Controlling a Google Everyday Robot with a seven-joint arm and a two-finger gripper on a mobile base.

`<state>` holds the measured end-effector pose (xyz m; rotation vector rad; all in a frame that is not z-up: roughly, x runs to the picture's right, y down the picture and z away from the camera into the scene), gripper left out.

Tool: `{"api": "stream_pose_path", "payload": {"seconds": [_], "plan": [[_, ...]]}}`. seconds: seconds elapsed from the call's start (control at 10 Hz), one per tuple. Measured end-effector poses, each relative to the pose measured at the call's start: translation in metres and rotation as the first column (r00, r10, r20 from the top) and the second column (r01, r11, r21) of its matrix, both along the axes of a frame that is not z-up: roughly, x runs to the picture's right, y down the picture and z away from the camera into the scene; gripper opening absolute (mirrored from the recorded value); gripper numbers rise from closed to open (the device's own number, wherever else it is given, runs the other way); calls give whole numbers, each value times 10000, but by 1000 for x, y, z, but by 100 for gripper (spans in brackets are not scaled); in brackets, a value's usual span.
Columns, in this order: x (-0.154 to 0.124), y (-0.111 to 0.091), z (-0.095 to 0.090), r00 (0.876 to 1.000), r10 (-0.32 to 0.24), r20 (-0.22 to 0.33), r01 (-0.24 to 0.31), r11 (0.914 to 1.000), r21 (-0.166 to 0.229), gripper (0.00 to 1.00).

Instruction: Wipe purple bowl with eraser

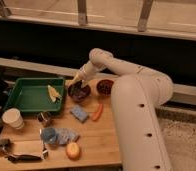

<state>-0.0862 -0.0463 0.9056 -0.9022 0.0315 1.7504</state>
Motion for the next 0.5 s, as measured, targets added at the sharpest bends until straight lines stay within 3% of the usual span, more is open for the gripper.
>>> {"api": "stream_pose_path", "payload": {"seconds": [0.3,0.5], "plan": [[11,-10,0,9973,-314,-666,326,9993,181,0],[-3,-25,14,9928,-869,-829,899,9954,327,0]]}}
